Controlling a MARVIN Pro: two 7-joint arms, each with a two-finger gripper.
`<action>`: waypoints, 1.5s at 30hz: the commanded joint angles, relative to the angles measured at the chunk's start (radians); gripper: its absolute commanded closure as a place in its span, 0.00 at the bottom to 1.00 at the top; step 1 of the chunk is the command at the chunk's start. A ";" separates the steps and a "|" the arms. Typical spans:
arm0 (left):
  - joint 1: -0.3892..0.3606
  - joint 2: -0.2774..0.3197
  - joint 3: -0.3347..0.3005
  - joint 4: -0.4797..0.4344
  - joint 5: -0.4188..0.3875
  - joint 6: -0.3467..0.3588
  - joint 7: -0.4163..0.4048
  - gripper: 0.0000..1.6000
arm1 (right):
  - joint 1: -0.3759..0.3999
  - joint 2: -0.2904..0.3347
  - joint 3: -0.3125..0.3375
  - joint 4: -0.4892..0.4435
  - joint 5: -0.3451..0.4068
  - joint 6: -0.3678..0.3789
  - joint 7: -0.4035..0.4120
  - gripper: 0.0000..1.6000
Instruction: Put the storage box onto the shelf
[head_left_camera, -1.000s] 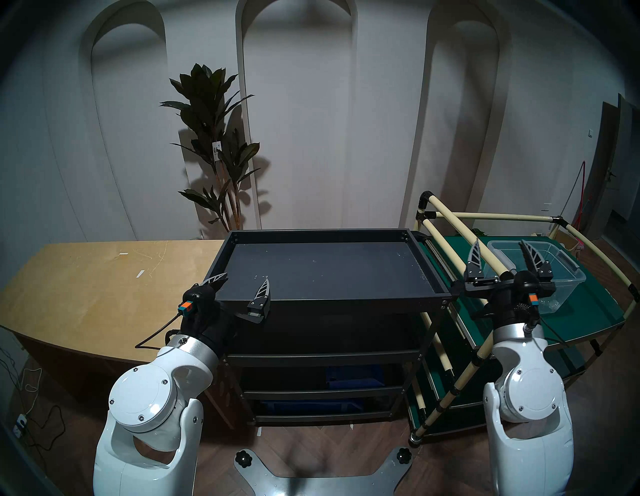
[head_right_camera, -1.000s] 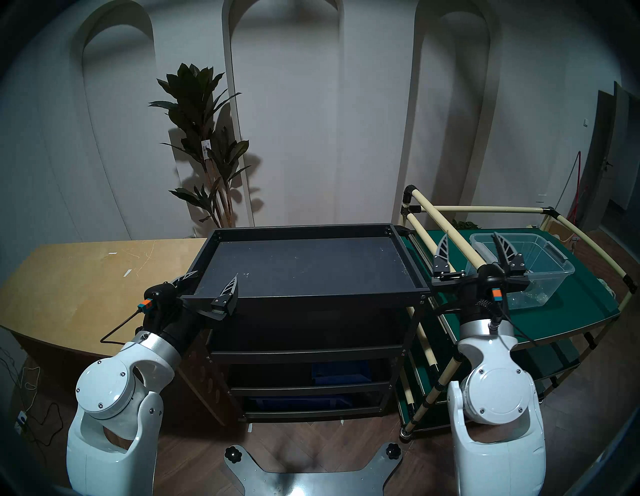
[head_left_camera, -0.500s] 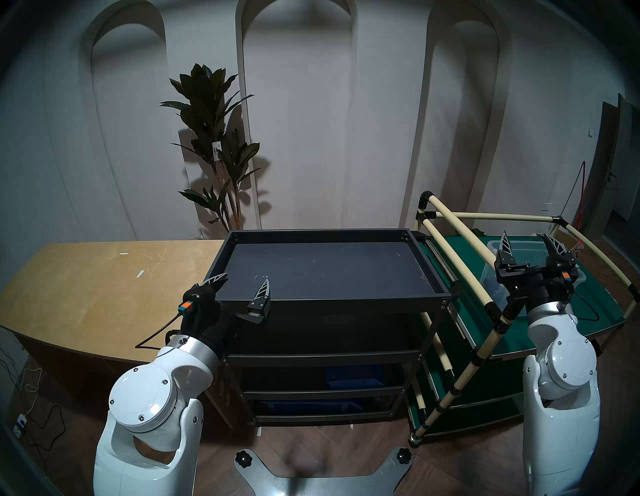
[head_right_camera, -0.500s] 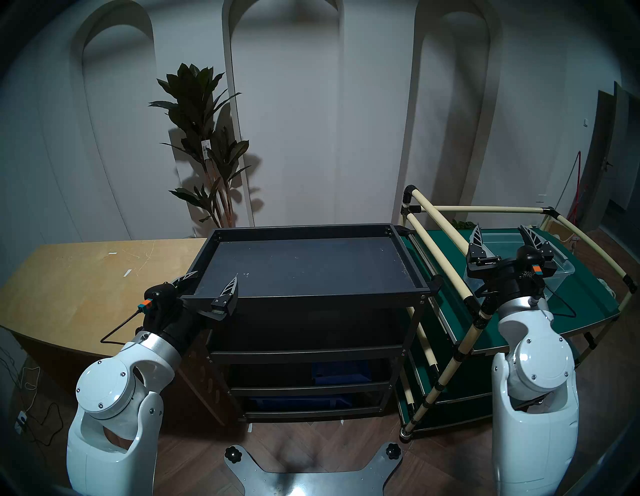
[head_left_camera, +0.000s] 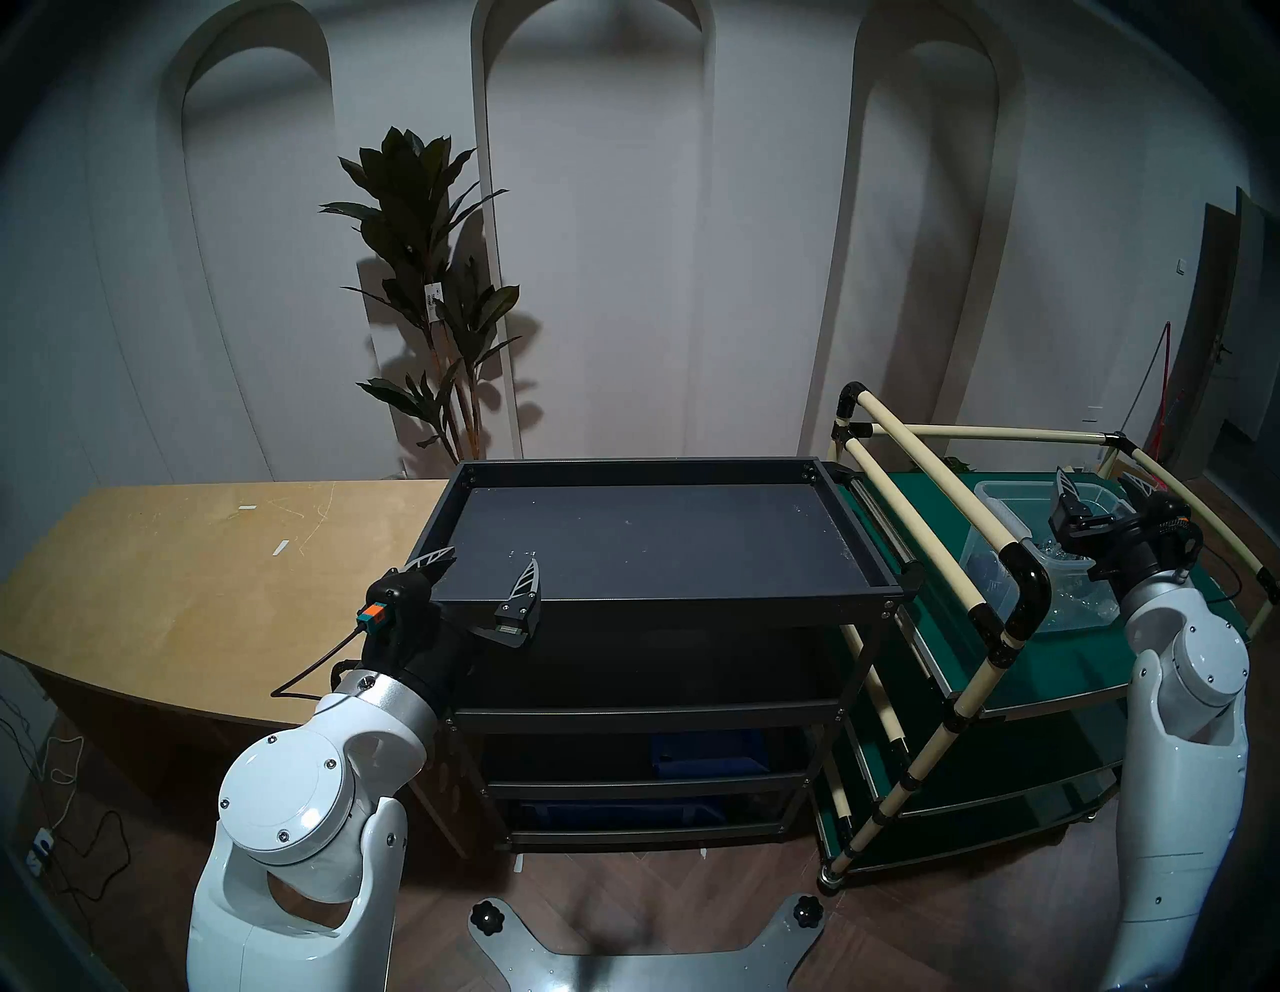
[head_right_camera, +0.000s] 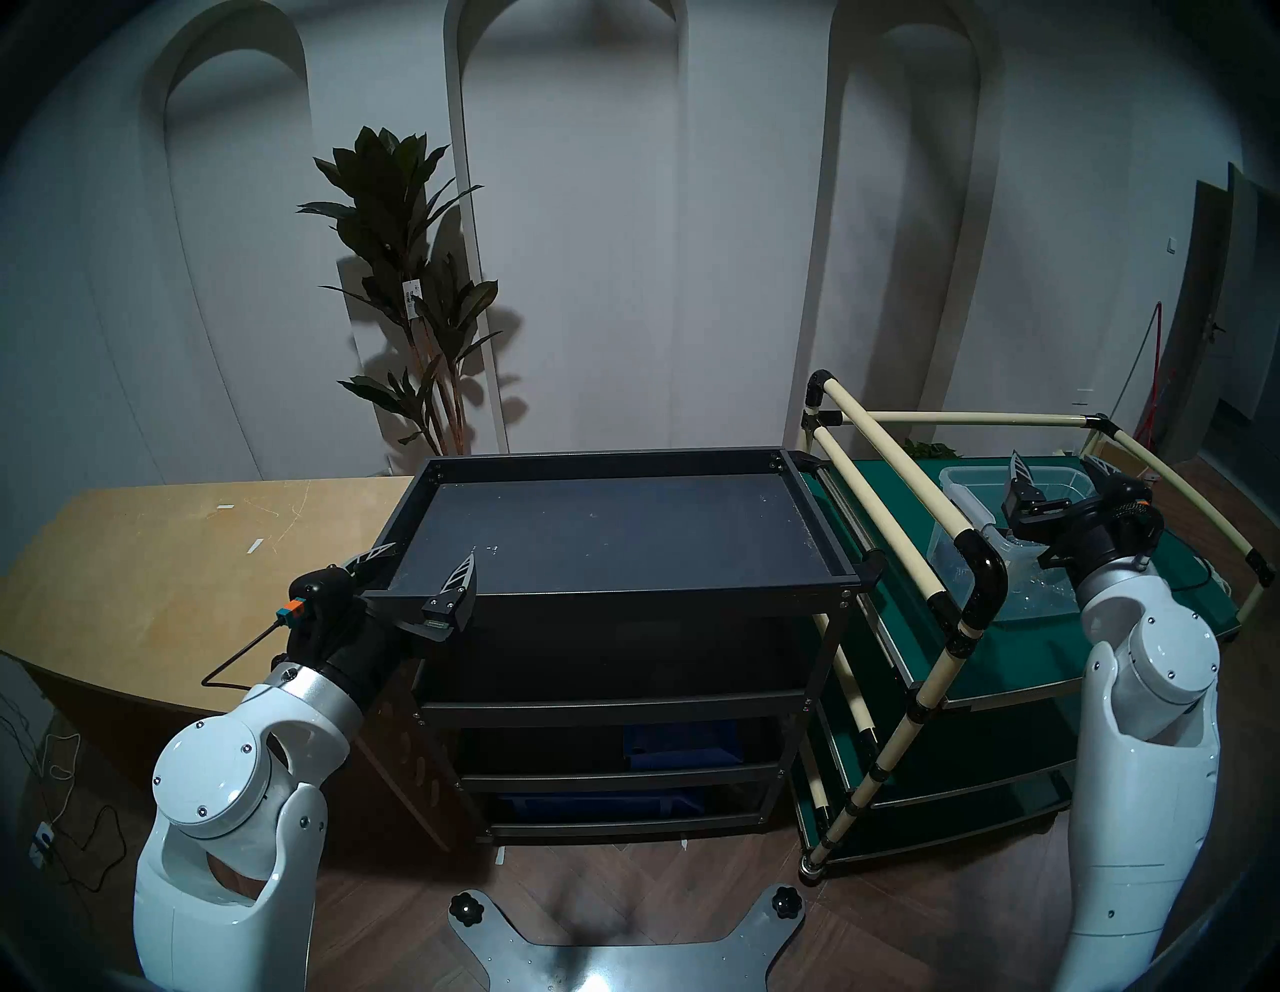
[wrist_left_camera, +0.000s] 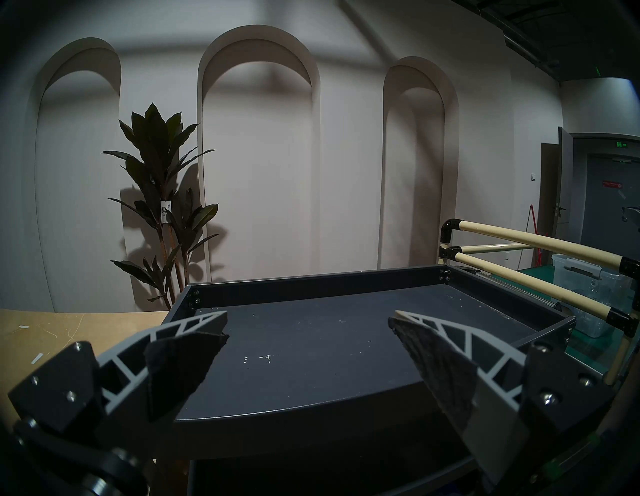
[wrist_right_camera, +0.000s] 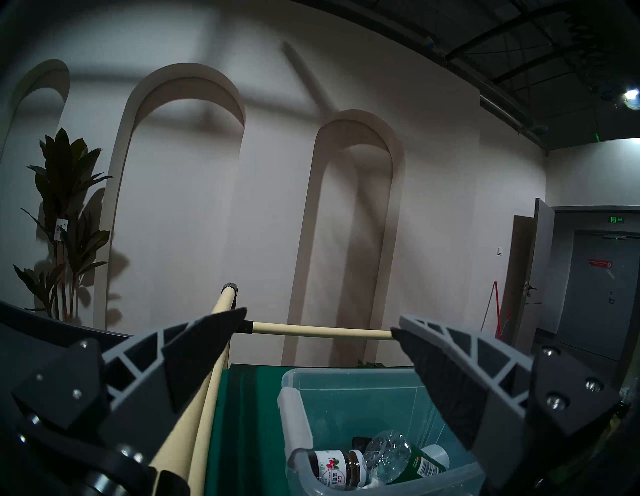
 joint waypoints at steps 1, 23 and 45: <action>-0.004 0.000 0.000 -0.016 0.000 -0.004 0.000 0.00 | 0.107 0.107 0.028 0.073 0.048 0.019 0.113 0.00; -0.005 0.000 0.000 -0.016 0.000 -0.004 0.000 0.00 | 0.333 0.327 0.045 0.470 0.019 0.005 0.264 0.00; -0.005 0.000 0.000 -0.014 -0.001 -0.004 -0.001 0.00 | 0.429 0.522 -0.076 0.549 -0.215 -0.213 0.481 0.00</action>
